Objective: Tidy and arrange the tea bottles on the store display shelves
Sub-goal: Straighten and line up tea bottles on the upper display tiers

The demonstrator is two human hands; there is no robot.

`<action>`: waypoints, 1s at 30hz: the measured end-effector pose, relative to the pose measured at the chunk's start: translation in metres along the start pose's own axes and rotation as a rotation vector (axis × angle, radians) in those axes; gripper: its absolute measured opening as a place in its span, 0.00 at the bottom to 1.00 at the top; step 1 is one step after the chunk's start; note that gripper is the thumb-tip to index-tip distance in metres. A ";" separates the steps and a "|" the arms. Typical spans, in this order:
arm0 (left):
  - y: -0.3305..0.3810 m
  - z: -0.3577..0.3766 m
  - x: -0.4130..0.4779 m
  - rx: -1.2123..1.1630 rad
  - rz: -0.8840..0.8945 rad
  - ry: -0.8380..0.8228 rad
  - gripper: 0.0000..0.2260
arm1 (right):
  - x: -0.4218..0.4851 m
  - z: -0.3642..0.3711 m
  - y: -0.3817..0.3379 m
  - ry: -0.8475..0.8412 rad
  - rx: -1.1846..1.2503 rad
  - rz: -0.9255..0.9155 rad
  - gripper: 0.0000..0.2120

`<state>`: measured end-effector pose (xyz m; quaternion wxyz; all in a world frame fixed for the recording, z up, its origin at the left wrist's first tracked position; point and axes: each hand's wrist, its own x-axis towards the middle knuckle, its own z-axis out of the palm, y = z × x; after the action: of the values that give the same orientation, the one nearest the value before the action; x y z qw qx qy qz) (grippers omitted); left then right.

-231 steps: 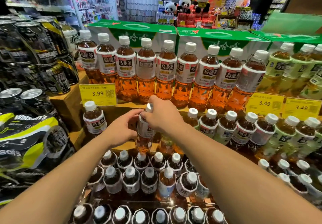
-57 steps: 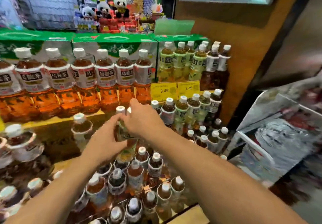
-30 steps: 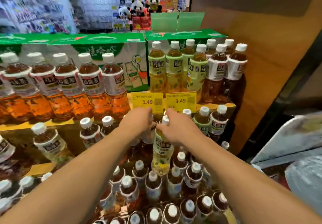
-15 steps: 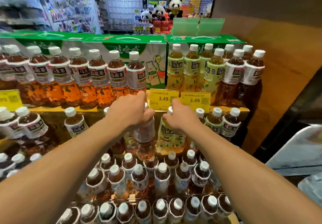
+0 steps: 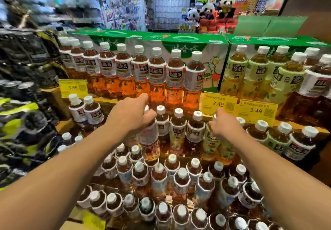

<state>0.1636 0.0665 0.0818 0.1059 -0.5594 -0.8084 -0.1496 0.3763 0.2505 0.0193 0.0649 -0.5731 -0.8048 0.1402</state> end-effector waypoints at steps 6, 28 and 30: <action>-0.058 -0.004 -0.007 -0.071 -0.108 0.028 0.12 | -0.032 -0.033 -0.034 0.088 -0.491 -0.075 0.15; -0.198 0.020 0.005 -0.207 -0.151 -0.053 0.14 | -0.061 0.088 -0.322 -0.233 0.159 -0.409 0.18; -0.205 0.028 0.013 -0.236 -0.116 -0.067 0.13 | -0.053 0.099 -0.327 -0.202 0.181 -0.362 0.16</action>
<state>-0.0328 0.0206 0.0344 0.0034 -0.5250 -0.8193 -0.2306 0.0725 0.0866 0.0262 0.0591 -0.3940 -0.8811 0.2546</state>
